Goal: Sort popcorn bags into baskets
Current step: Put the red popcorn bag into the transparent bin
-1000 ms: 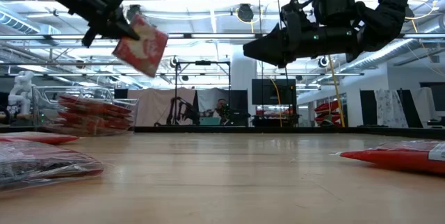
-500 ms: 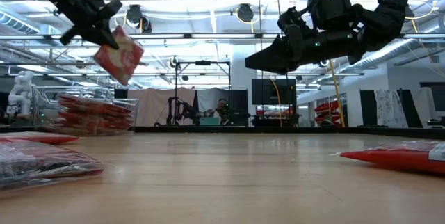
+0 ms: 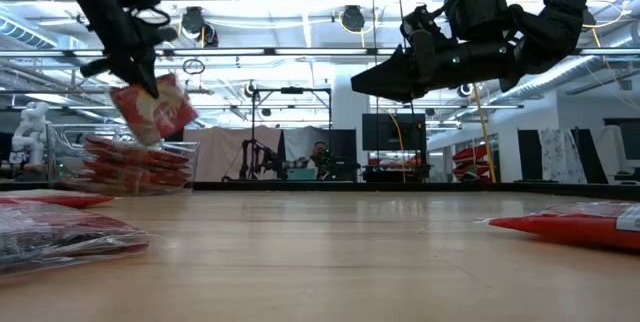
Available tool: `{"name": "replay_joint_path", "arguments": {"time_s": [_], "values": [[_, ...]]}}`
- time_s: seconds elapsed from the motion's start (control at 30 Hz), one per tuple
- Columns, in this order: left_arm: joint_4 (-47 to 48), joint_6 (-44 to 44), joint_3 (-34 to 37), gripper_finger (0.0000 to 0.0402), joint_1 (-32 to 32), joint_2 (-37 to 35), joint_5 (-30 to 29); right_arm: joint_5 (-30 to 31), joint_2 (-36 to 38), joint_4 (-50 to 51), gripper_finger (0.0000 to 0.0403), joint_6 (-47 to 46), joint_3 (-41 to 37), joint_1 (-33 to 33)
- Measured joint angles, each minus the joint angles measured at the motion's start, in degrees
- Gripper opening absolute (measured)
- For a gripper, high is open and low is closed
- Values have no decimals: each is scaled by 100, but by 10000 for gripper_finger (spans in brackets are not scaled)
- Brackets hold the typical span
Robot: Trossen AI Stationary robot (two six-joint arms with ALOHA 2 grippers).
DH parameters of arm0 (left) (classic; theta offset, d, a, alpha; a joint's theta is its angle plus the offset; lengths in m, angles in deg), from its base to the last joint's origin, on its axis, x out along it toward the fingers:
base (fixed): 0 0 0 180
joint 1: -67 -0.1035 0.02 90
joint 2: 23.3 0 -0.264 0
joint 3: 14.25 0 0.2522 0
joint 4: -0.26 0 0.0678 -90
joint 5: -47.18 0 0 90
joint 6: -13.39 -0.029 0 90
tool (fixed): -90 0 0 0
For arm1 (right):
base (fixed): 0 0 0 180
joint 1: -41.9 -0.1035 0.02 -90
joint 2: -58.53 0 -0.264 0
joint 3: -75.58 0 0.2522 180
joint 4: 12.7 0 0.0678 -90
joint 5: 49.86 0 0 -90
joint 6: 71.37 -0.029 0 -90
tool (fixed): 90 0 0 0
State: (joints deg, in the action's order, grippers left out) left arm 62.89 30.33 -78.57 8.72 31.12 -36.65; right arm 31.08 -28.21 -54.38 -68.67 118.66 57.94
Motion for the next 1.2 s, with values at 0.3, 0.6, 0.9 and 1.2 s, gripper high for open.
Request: {"name": "replay_joint_path", "arguments": {"time_s": [0.3,0.6,0.9,1.2], "values": [[255,97,0,26,-261,608,58,0,0,13,167,-2,0,0],[358,44,0,27,-259,634,-24,0,0,68,167,-4,0,0],[423,-26,0,87,-89,634,-418,0,0,68,167,-6,0,0],[406,79,-70,131,-73,634,-462,0,0,68,167,-9,0,0]]}}
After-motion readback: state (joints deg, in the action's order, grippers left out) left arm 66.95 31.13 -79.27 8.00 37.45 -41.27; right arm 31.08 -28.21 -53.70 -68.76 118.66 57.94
